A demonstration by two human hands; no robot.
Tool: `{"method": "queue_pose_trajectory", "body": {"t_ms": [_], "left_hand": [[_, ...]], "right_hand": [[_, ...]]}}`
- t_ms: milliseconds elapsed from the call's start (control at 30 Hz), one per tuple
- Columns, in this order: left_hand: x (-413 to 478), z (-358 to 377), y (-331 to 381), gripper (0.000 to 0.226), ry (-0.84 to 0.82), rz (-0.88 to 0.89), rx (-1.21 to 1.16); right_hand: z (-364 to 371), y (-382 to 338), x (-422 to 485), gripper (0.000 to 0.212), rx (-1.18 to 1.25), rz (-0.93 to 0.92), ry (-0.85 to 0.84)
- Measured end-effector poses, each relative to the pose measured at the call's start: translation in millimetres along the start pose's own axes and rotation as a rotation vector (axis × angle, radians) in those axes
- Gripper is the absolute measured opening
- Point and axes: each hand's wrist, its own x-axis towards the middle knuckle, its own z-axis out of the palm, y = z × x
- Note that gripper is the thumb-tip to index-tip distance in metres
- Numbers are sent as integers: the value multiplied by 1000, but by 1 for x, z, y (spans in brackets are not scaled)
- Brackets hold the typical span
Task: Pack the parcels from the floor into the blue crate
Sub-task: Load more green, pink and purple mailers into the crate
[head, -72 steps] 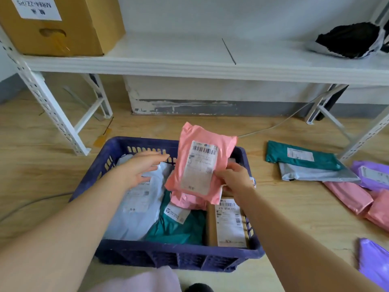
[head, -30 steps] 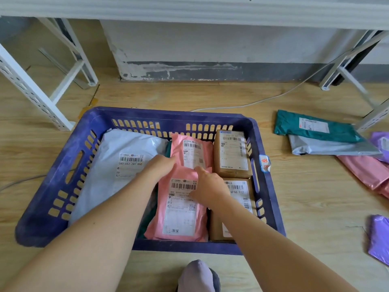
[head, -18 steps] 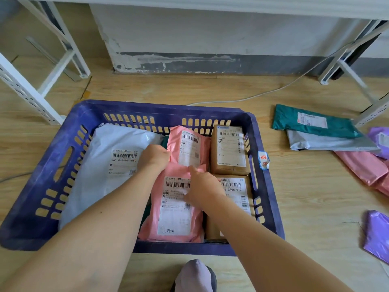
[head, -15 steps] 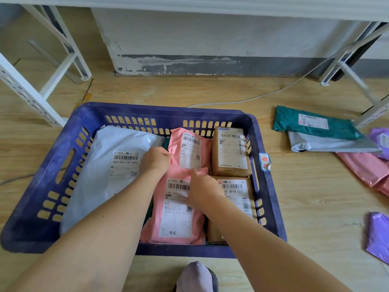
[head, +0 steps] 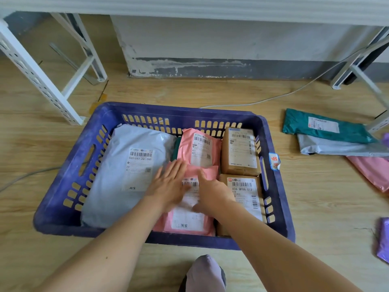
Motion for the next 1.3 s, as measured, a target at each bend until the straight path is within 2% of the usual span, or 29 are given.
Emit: {"method": "queue_pose_trajectory", "body": {"t_ms": [133, 300, 367, 633, 867, 1100, 1300], "left_hand": [[1, -11, -1, 86, -197, 9, 23], [7, -11, -1, 133, -320, 8, 113], [8, -6, -1, 139, -327, 1, 137], [16, 4, 3, 142, -341, -22, 275], [11, -8, -2, 135, -321, 33, 214], [-5, -34, -5, 127, -275, 29, 70], [-20, -67, 2, 118, -179, 31, 53]], "right_hand": [[6, -6, 0, 114, -21, 28, -101], [16, -12, 8, 105, -41, 53, -125], [18, -12, 12, 103, -25, 64, -141], [21, -14, 22, 95, 29, 83, -178], [7, -11, 20, 71, 39, 52, -170], [-24, 1, 0, 45, 44, -37, 21], [-62, 25, -24, 29, 115, 14, 139]]}}
